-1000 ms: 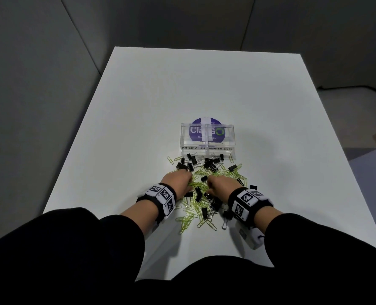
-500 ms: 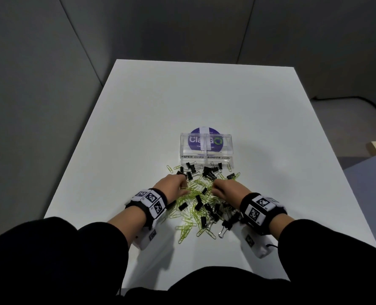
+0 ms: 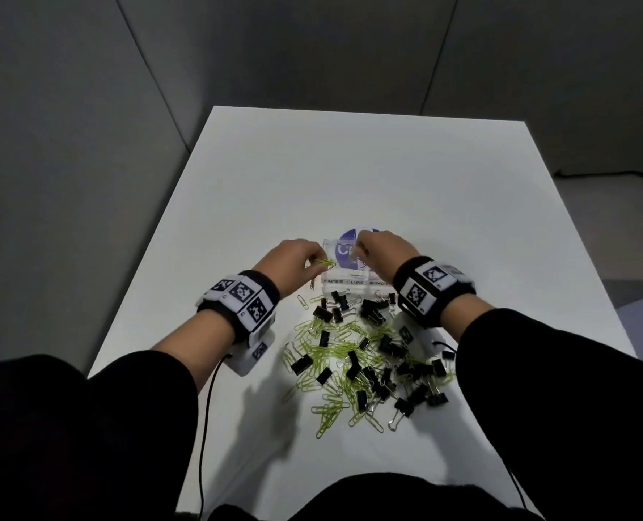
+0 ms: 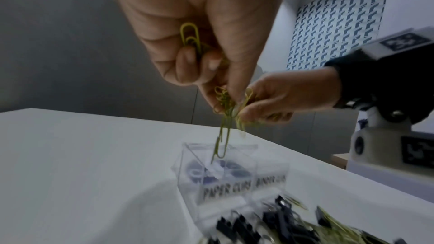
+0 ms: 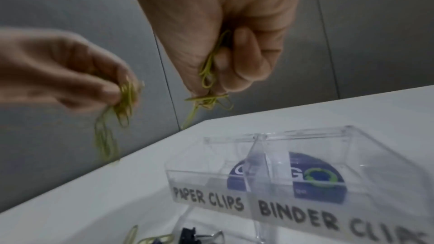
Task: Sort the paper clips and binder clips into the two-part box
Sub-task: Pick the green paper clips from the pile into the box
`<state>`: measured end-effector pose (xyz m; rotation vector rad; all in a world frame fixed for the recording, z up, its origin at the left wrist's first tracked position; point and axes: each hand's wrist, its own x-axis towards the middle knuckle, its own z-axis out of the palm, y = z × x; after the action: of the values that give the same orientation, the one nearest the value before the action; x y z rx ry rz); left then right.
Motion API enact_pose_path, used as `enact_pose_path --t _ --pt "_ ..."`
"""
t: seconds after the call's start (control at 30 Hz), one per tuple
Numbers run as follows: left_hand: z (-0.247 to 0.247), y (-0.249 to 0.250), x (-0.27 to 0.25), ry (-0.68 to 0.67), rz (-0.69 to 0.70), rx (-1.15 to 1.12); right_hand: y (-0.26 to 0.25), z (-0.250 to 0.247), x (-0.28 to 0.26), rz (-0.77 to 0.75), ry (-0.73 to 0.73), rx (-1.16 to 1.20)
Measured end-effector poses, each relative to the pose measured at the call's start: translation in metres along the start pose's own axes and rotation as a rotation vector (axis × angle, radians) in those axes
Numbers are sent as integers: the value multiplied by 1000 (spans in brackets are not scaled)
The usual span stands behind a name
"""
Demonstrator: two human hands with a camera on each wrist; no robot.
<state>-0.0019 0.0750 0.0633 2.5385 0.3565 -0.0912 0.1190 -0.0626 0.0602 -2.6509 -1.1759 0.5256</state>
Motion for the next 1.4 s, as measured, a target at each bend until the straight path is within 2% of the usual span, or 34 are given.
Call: enact_pose_path --t 0.13,0.23,0.33,0.47,0.7,0.8,0.93,1.0,1.07,1.17,1.4 --pt "-13 -6 22 -14 -19 56 -7 15 44 65 -103 -40" --pt "-14 -11 31 -37 -45 75 -5 22 52 85 -83 119" --pt "-10 -11 42 -44 -44 57 4 18 43 47 -1 226" --pt "5 4 66 -117 -5 78 23 14 13 -29 44 202" --pt "40 15 88 -274 32 150 46 37 -25 -83 -148 97" --pt "43 16 81 -288 68 156 49 47 -28 -83 -181 30" --pt "42 17 54 -181 241 322 47 62 -29 -94 -199 -101" --pt "54 16 39 -228 273 396 44 71 -30 -130 -214 -197" --pt "71 12 30 -277 237 471 41 80 -31 -153 -207 -270" --pt "93 0 22 -281 143 492 38 88 -35 -154 -170 -309" --pt "113 -2 5 -266 64 471 38 102 -53 -177 -180 -251"
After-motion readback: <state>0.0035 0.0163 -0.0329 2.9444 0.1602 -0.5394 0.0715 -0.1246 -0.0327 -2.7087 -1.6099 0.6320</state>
